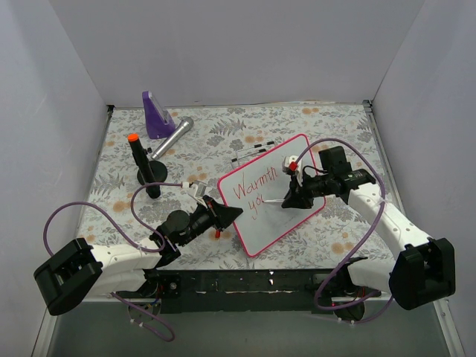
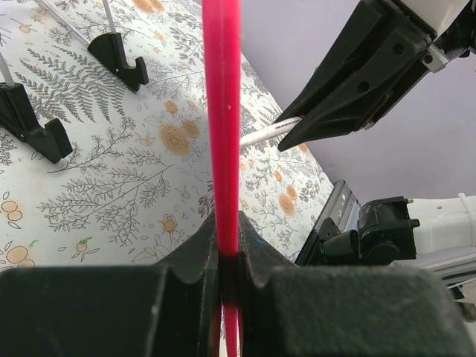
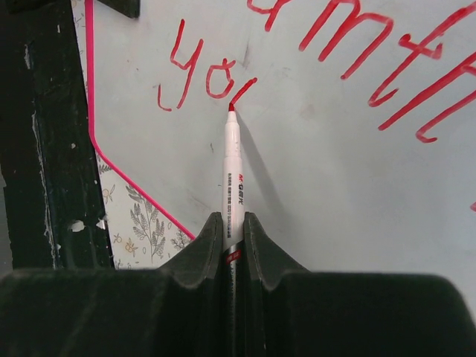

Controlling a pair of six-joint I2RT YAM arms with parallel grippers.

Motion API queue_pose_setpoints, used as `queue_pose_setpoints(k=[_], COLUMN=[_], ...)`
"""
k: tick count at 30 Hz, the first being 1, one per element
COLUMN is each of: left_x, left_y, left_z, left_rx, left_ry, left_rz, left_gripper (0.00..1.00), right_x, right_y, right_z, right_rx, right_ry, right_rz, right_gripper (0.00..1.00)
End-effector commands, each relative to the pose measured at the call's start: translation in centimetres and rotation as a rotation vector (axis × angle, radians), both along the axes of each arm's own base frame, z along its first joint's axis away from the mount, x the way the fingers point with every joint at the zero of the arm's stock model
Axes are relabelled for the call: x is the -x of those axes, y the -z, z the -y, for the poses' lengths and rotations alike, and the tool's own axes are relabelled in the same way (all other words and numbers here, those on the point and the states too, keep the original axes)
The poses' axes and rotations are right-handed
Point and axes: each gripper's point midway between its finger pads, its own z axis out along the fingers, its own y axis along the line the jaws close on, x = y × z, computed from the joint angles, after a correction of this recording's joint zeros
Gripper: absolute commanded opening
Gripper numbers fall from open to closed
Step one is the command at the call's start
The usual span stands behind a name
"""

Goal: Write a sentence on the whiteboard

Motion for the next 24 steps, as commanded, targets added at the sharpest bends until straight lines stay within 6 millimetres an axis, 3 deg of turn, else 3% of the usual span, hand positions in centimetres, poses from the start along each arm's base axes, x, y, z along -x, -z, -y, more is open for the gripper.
queue_pose_setpoints(k=[1,9,24], left_x=[0.4,0.4,0.5], left_y=[-2.8,-2.7,-2.6], left_z=[0.3,0.2,0.3], left_rx=[0.068,0.064,0.064], left_ry=[0.027,0.026,0.032], left_rz=[0.082,0.080,0.077], left_gripper=[0.00,0.00,0.00], right_x=[0.4,-0.6,-3.1], right_y=[0.3,0.0,-2.4], right_z=[0.3,0.7,0.3], right_rx=[0.018,0.029,-0.012], right_ry=[-0.006,0.035,0.074], right_rz=[0.027,0.049,0.090], right_gripper=[0.01,0.01,0.01])
